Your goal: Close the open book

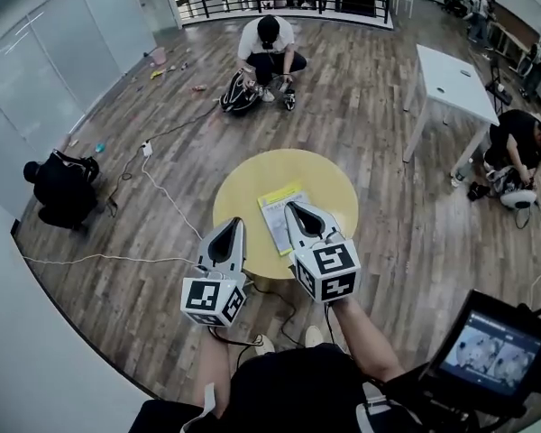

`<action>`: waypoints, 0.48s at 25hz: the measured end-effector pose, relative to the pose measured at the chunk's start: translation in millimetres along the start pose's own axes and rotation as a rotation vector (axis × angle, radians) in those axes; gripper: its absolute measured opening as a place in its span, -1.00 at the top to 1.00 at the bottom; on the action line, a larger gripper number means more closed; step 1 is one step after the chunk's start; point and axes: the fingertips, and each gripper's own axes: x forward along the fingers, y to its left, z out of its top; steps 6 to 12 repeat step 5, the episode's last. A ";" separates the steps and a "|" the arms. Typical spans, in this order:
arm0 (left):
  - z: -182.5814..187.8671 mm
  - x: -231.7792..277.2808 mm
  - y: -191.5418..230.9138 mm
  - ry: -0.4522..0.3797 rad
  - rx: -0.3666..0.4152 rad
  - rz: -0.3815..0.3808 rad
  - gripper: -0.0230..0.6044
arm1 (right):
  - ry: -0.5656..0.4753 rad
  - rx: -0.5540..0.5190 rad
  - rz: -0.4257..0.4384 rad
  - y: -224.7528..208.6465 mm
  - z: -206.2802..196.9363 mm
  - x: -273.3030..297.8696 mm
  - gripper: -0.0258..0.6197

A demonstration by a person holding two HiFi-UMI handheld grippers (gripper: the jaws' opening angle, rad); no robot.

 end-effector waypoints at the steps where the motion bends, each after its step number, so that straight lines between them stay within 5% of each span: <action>1: 0.1 0.2 -0.8 0.000 0.001 -0.004 0.92 | -0.006 -0.004 0.002 0.8 2.3 -0.3 0.91; 12: 5.5 -4.5 -2.7 0.001 0.001 -0.010 0.92 | -0.022 -0.021 0.010 9.3 13.9 -3.8 0.91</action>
